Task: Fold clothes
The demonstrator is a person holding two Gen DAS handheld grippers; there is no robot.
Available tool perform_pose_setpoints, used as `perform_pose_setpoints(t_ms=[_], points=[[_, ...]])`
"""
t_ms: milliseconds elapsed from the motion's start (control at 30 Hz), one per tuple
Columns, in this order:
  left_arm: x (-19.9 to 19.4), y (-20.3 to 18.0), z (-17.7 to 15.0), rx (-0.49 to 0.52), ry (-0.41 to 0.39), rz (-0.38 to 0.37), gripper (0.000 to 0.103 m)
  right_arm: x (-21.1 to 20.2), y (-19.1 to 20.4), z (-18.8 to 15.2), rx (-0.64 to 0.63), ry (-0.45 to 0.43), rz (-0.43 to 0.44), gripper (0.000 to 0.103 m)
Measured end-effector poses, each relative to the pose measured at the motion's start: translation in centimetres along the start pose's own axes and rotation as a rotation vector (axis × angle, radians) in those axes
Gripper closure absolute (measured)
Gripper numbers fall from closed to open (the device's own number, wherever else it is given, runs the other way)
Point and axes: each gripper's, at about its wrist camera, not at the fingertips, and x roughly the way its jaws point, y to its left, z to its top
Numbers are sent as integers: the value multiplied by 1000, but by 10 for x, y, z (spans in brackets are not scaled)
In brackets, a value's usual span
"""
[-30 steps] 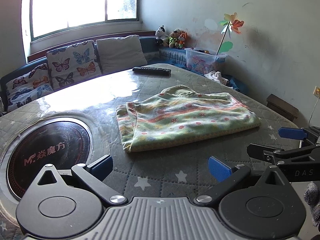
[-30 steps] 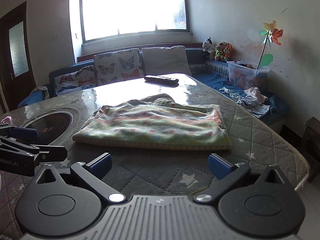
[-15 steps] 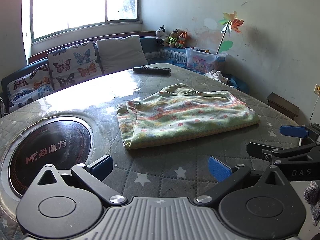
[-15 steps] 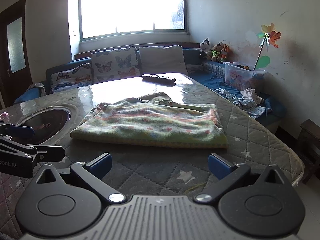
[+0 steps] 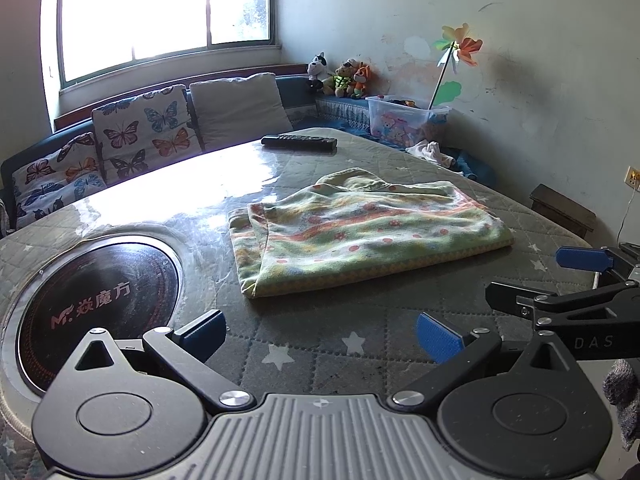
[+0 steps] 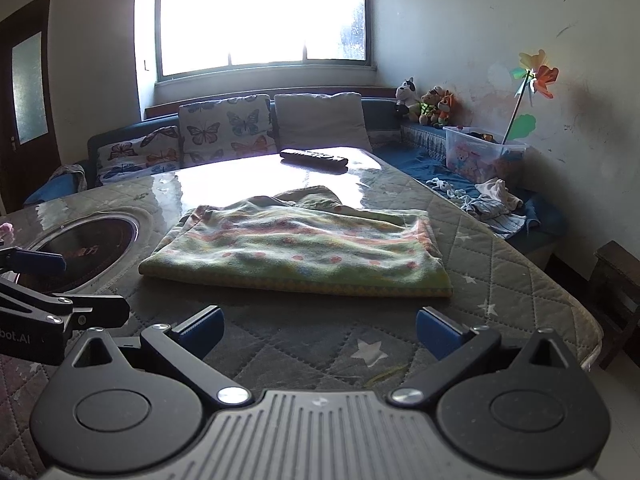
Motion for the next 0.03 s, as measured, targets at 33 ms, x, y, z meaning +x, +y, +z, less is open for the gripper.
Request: perform_pose_setpoints(t_ms=[33], points=[[0, -1, 0, 2, -1, 0, 0, 0, 0, 0, 0, -1, 0, 0]])
